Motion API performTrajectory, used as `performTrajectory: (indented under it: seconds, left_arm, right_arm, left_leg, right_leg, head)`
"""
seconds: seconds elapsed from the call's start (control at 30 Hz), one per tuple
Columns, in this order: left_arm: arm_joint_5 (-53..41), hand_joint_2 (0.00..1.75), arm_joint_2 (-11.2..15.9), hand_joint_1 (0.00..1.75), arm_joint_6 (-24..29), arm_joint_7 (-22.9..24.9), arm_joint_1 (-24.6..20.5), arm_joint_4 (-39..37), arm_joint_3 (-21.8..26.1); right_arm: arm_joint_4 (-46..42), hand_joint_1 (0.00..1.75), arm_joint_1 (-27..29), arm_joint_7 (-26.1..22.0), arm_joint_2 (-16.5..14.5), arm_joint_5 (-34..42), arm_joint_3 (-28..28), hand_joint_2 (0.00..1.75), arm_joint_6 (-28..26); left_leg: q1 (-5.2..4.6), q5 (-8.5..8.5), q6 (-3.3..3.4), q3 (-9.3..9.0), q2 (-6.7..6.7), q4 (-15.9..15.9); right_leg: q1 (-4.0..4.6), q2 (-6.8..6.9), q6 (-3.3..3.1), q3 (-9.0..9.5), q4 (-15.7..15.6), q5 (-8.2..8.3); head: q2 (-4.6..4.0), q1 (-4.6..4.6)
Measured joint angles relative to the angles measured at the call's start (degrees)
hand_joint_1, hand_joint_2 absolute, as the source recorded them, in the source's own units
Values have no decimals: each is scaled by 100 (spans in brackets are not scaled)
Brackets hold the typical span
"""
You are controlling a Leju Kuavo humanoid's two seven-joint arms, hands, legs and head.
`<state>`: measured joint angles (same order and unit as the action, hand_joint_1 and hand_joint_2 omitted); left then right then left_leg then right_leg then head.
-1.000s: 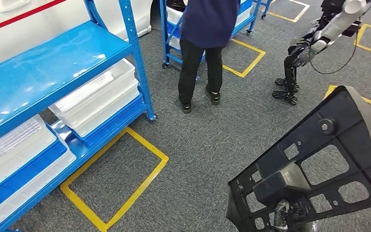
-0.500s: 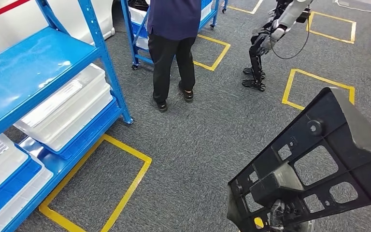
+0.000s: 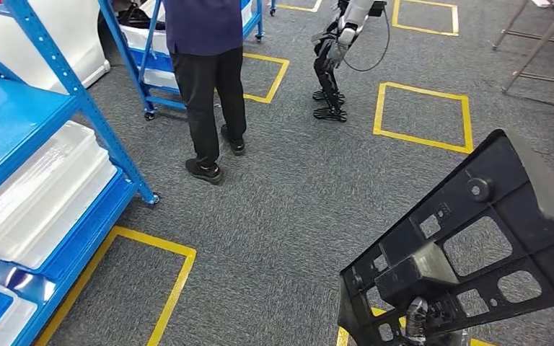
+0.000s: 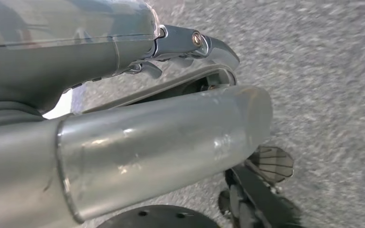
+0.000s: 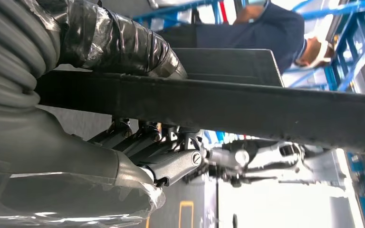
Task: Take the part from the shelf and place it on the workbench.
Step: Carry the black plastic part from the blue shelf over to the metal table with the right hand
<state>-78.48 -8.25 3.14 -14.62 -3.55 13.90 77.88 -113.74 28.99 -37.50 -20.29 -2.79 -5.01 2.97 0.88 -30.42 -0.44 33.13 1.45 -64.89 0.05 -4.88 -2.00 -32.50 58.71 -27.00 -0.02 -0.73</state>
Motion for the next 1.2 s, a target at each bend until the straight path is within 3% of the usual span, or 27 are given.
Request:
performTrajectory:
  seconds: [0.03,0.1,0.17,0.23,0.3,0.37,0.4,0.43,0.47,0.53,0.6,0.67,0.7,0.73,0.77,0.83,0.87,0.9,0.93,0.97,1.0,1.07,1.13,1.17,1.2]
  left_arm:
    - [2,0,5,0,-3,-5,-2,0,0]
    - [4,0,11,0,-11,-10,-10,0,0]
    - [5,0,10,0,-14,-11,-23,0,0]
    - [7,0,7,0,-15,-13,-34,1,0]
    - [7,0,7,0,-15,-15,-28,1,0]
    - [4,0,9,0,-19,-14,-9,1,0]
    - [2,0,9,0,-23,-14,-3,1,0]
    - [-1,0,9,0,-27,-14,-4,1,0]
    - [-2,0,8,0,-32,-14,-8,0,0]
    - [-3,0,4,0,-38,-15,-15,-1,0]
    - [-7,0,3,0,-43,-16,-20,-1,0]
    - [-10,0,2,0,-46,-17,-43,-1,0]
    - [-10,0,0,0,-46,-18,-57,-1,0]
    - [-11,0,-1,0,-47,-20,-65,-1,0]
    - [-11,0,-2,0,-48,-21,-69,-1,0]
    - [-11,0,-3,0,-49,-23,-58,-1,0]
    - [-12,0,-4,0,-50,-22,-47,-2,-1]
    - [-13,0,-7,0,-51,-22,-34,-3,-1]
    - [-13,0,-9,0,-52,-22,-23,-3,-1]
    - [-12,0,-9,0,-54,-22,-17,-4,-1]
    - [-11,0,-8,0,-54,-22,-12,-4,0]
    - [-8,0,2,0,-55,-20,-11,-4,0]
    - [-4,0,9,0,-57,-16,-18,-4,0]
    - [-3,0,7,0,-57,-16,-24,-5,0]
    - [-3,0,2,0,-58,-15,-32,-6,0]
  right_arm:
    - [1,175,-3,4,-1,-5,0,175,0]
    - [2,175,-6,9,-2,-8,0,175,0]
    - [1,175,4,9,-2,-8,0,175,0]
    - [-1,175,12,8,-1,-10,0,175,-1]
    - [-1,175,2,8,0,-20,0,175,-1]
    - [0,175,-5,10,1,-43,0,175,-2]
    - [1,175,-4,11,1,-58,0,175,-2]
    - [2,175,-2,13,1,-74,0,175,-2]
    - [3,175,-2,17,1,-91,0,175,-1]
    - [5,175,-9,27,1,-119,0,175,2]
    - [7,175,-20,33,1,-132,-1,175,3]
    - [7,175,-18,35,0,-138,-2,175,2]
    - [4,175,-10,35,-1,-145,-2,175,1]
    - [2,175,-8,36,-1,-154,-2,175,2]
    - [-1,175,-14,37,-2,-166,-2,175,2]
    - [-1,175,-30,42,-2,-193,-2,175,2]
    - [1,175,-34,44,-2,-204,-2,175,2]
    - [2,175,-34,46,-2,-213,-2,175,2]
    - [3,175,-33,48,-2,-220,-2,175,2]
    - [4,175,-33,52,-2,-227,-2,175,2]
    - [4,175,-33,59,-2,-236,-2,175,2]
    - [6,175,-39,79,-2,-263,-2,175,1]
    - [9,175,-41,94,-3,-287,-2,175,0]
    - [9,175,-37,98,-3,-295,-2,175,0]
    - [9,175,-29,100,-4,-299,-2,175,0]
  left_leg:
    - [3,124,17,-127,115,327]
    - [-7,154,53,-218,247,592]
    - [-14,184,114,-232,124,635]
    - [1,233,199,-261,-18,697]
    - [-3,253,245,-265,-162,731]
    - [-19,240,250,-261,-323,730]
    - [-24,229,245,-265,-408,729]
    - [-25,217,235,-274,-485,729]
    - [-25,202,220,-290,-557,729]
    - [-34,163,175,-339,-683,729]
    - [-43,129,109,-386,-786,736]
    - [-37,106,36,-439,-888,755]
    - [-26,74,1,-463,-852,736]
    - [-16,-5,-23,-444,-734,643]
    - [-7,-145,-40,-360,-565,431]
    - [2,-520,-39,2,-256,-316]
    - [2,-647,-34,201,-206,-687]
    - [1,-667,-28,336,-188,-907]
    - [1,-560,-18,373,-180,-903]
    - [1,-343,-2,296,-150,-653]
    - [2,-93,17,153,-59,-258]
    - [7,190,49,-102,221,416]
    - [-11,195,67,-171,331,596]
    - [-14,210,86,-184,266,618]
    - [-10,230,118,-201,188,652]
  right_leg:
    - [1,-74,23,-22,41,-17]
    - [-12,-190,89,-77,83,-26]
    - [-27,-290,161,-121,82,-5]
    - [-19,-98,208,-215,245,-111]
    - [-26,272,250,-497,825,-446]
    - [-62,431,298,-836,1505,-731]
    - [-78,458,314,-902,1637,-734]
    - [-89,481,323,-842,1528,-622]
    - [-94,535,323,-670,1212,-436]
    - [-71,767,293,-242,406,-139]
    - [-20,887,235,-54,38,-73]
    - [6,763,173,-52,19,-67]
    - [-2,698,140,-33,-10,-54]
    - [-15,635,100,-8,-43,-35]
    - [-30,573,63,17,-73,-16]
    - [-26,440,16,25,-82,-5]
    - [-15,358,6,23,-75,-9]
    - [-4,269,0,25,-63,-14]
    - [3,177,-2,27,-46,-23]
    - [5,83,1,32,-23,-36]
    - [2,-4,11,33,3,-53]
    - [-1,-153,56,7,61,-84]
    - [-28,-283,127,-42,81,-81]
    - [-41,-359,166,-62,70,-66]
    - [-42,-339,196,-75,82,-70]
  head:
    - [0,0]
    - [0,-1]
    - [0,-1]
    - [0,-2]
    - [0,-4]
    - [0,-3]
    - [0,-3]
    - [0,-3]
    - [0,-3]
    - [0,-2]
    - [0,-2]
    - [0,-1]
    - [0,-1]
    - [0,1]
    - [0,1]
    - [0,2]
    - [0,1]
    - [0,1]
    - [0,0]
    - [0,1]
    - [0,0]
    - [0,1]
    - [0,1]
    - [0,1]
    - [0,-1]
